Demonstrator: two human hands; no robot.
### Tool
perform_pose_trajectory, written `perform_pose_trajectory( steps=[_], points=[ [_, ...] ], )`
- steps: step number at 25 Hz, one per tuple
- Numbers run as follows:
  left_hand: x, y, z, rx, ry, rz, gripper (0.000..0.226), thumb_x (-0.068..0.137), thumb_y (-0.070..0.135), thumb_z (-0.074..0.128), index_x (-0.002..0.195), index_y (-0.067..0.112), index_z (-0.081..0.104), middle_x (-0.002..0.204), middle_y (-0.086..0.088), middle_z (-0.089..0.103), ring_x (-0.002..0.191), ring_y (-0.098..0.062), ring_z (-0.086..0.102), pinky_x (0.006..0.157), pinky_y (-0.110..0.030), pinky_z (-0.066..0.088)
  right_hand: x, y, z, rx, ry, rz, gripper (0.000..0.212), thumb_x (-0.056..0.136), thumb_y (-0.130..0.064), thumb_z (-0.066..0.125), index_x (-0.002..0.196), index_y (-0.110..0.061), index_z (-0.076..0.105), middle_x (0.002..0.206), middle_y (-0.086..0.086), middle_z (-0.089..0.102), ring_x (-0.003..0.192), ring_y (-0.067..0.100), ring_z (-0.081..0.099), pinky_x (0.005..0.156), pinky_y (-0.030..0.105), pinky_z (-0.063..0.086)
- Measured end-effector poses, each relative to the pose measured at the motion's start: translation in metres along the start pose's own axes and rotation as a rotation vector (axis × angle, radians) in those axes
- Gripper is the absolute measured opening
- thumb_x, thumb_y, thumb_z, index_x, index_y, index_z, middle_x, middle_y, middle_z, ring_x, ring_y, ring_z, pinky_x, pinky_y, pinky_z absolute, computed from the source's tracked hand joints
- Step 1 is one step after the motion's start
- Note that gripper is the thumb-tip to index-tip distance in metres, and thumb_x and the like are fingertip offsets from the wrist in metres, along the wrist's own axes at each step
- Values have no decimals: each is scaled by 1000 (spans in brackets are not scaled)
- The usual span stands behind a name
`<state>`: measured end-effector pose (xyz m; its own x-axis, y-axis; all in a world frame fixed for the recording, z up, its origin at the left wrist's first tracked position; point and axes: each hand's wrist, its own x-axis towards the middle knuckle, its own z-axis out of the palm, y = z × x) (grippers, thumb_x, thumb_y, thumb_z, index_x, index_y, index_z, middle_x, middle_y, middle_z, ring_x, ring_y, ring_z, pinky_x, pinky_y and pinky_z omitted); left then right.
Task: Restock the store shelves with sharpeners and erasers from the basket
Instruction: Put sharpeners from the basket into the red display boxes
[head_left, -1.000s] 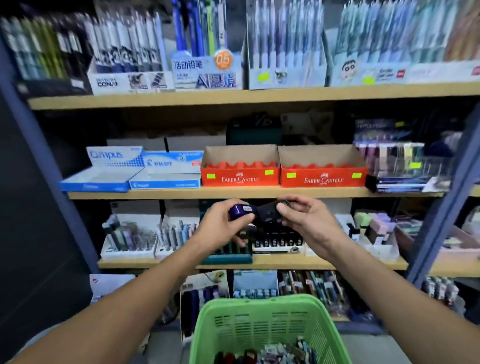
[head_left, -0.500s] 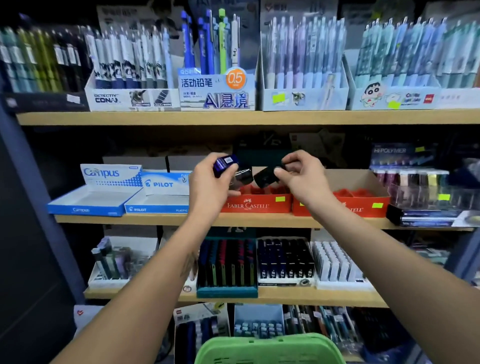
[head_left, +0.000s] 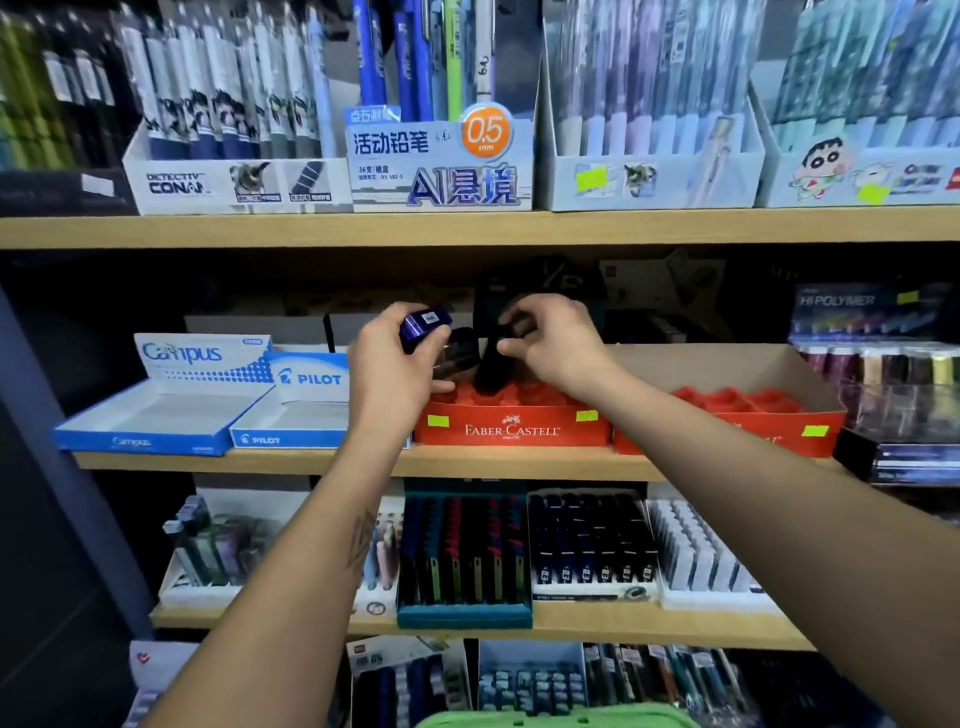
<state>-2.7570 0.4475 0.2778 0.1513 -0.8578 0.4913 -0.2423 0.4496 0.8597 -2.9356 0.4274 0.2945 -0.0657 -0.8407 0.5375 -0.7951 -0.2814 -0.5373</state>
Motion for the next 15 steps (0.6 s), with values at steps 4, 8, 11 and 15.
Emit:
perform_pose_trajectory(
  steps=[4,8,11,15],
  points=[
    [-4,-5,2,-22,-2,-55,28,94,20,69,121,18,63,110,-4,66,73,-17,73,60,-35,63,2,-8,5,-161,-54,-103,26,88,-24,75,114,-24,71,115,4,69,110,25,63,94,40,53],
    [-2,-10,-1,-29,13,-79,32,93,22,70,123,15,63,111,-5,66,70,-18,74,60,-35,63,4,-17,7,-268,-153,-153,23,90,-18,72,113,-21,74,113,5,70,108,24,64,92,35,52],
    [-2,-9,-3,-101,15,-117,24,93,19,70,115,13,62,104,-6,67,66,-17,74,61,-39,63,-3,-12,8,-212,-145,-107,28,95,-13,63,120,-21,72,123,3,67,117,23,60,97,29,48],
    [-8,-7,-5,-336,31,-229,18,92,15,70,108,8,63,107,-12,66,79,-24,74,65,-39,63,-9,-9,8,-221,-185,-103,38,96,-11,56,130,-23,65,125,-1,56,121,20,54,105,36,45]
  ],
)
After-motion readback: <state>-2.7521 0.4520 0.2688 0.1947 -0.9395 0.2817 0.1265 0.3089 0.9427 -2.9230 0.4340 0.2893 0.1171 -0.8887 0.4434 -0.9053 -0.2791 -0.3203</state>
